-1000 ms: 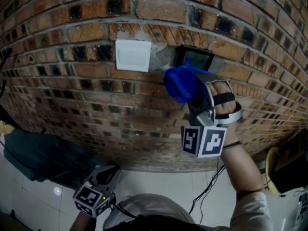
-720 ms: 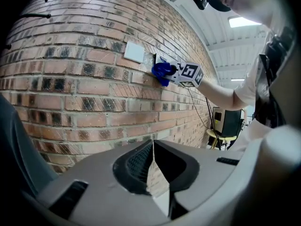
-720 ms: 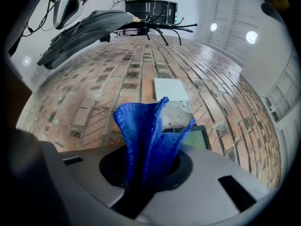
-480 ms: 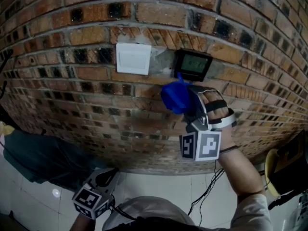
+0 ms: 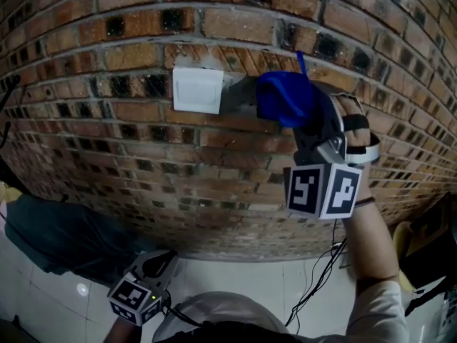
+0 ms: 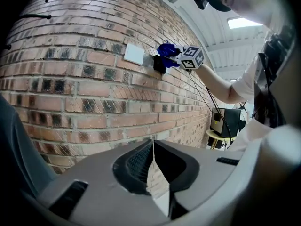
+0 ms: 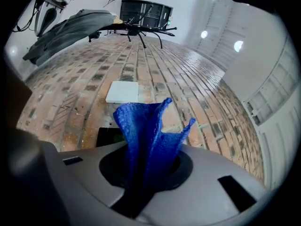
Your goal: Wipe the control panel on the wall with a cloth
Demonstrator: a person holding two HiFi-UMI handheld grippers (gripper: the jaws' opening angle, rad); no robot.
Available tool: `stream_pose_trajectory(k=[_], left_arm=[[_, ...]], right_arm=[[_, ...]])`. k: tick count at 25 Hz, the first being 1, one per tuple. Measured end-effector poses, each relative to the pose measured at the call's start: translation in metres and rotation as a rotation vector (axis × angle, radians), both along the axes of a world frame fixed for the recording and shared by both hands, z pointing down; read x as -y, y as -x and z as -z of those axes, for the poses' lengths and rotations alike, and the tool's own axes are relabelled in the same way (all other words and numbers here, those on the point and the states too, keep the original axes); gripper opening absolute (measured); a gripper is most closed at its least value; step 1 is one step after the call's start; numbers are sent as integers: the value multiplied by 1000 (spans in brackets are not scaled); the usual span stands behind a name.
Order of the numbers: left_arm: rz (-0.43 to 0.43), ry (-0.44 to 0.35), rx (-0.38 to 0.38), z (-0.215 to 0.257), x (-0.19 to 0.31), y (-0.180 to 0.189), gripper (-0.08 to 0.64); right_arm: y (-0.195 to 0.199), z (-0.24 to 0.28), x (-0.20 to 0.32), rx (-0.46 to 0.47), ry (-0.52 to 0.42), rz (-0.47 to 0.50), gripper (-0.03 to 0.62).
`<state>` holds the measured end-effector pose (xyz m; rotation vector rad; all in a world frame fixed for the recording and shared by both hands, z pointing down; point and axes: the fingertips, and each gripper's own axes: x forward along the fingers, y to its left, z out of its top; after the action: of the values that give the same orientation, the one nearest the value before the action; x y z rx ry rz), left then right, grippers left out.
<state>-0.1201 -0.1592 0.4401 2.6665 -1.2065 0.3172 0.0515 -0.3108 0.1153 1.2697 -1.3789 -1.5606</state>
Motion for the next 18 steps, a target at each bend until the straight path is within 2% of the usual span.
stream_pose_trajectory(k=[7,12,18], left_arm=[[13,8,-5,0,1,6,4],[8,10,17,-4,2,6,3],[3,15,23,-6,2,8,5]], right_arm=[[4,-58,9,-45,50,5,86],[6,-87,9,-32,56,29,87],[1,-125,21,-38,114,19,87]])
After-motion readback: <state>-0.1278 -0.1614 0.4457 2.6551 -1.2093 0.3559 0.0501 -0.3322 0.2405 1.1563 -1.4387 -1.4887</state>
